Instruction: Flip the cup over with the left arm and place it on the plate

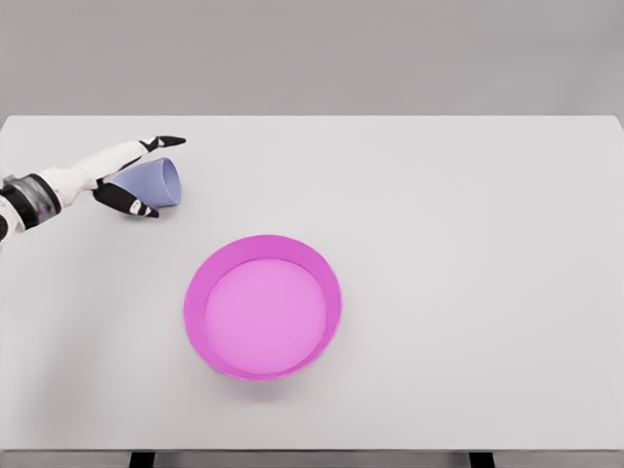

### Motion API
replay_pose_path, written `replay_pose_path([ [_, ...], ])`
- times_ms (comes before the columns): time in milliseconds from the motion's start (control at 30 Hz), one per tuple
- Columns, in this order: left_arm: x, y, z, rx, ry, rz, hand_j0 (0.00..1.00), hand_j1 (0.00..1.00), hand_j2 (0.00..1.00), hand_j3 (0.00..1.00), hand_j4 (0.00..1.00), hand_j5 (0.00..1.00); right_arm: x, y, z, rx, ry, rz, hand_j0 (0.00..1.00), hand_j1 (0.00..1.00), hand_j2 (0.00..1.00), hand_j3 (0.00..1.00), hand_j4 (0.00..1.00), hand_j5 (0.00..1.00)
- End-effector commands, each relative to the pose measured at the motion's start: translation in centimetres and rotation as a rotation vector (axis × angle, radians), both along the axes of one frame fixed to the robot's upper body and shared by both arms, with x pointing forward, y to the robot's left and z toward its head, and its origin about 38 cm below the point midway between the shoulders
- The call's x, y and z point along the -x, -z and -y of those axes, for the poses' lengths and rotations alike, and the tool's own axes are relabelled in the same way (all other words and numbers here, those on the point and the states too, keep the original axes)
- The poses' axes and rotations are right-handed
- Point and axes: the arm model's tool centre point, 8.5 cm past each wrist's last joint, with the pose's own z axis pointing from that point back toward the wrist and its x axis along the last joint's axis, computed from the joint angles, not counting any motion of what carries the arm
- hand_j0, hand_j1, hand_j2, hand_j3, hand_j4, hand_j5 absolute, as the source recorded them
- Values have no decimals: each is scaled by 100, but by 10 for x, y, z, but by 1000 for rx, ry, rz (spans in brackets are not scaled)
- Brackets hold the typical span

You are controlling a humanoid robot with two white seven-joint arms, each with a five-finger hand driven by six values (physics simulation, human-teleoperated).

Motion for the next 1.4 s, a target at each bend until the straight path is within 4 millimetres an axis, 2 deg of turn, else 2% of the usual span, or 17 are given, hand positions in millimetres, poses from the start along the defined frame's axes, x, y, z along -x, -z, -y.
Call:
replay_pose_path([
  [0,-1,3,5,11,2,-9,100,100,100,100,100,100,0,0,0,0,0,0,100,100,100,100,100,100],
  [133,0,11,5,-5,-17,-39,100,100,100,100,100,100,0,0,0,-1,0,0,100,100,100,100,100,100],
  [200,-1,10,3,0,-24,-41,87,87,87,87,87,87,0,0,0,0,0,0,100,100,100,100,100,100],
  [233,0,9,3,4,-24,-41,74,74,74,74,74,74,0,0,0,0,0,0,100,100,100,100,100,100],
  [267,-1,8,3,4,-23,-40,69,69,69,69,69,69,0,0,0,0,0,0,100,100,100,100,100,100],
  [300,0,7,3,6,-23,-39,58,58,58,58,58,58,0,0,0,0,0,0,100,100,100,100,100,100],
  [333,0,8,3,15,-25,-42,53,53,53,53,53,53,0,0,0,-1,0,0,100,100,100,100,100,100],
  [567,1,8,2,12,-21,-46,53,53,53,53,53,53,0,0,0,0,0,0,100,100,100,100,100,100],
  [633,5,-7,15,44,23,-16,53,53,53,53,53,53,0,0,0,-1,0,0,100,100,100,100,100,100],
  [667,10,-23,14,54,48,14,52,52,52,52,52,52,0,0,0,0,0,0,100,100,100,100,100,100],
  [733,20,-45,21,85,93,41,50,50,50,50,50,50,0,0,0,0,0,0,100,100,100,100,100,100],
  [833,28,-48,23,99,116,41,48,48,48,48,48,48,0,0,0,0,0,0,100,100,100,100,100,100],
  [900,36,-60,25,117,140,50,47,47,47,47,47,47,0,0,0,0,0,0,100,100,100,100,100,100],
  [1100,73,-90,43,228,247,46,43,43,43,43,43,43,0,0,0,-1,0,0,100,100,100,100,100,100],
  [1200,92,-104,41,298,255,75,39,39,39,39,39,39,0,0,0,0,0,0,100,100,100,100,100,100],
  [1367,101,-115,41,351,274,63,36,36,36,36,36,36,0,0,0,-1,0,0,100,100,100,100,100,100],
])
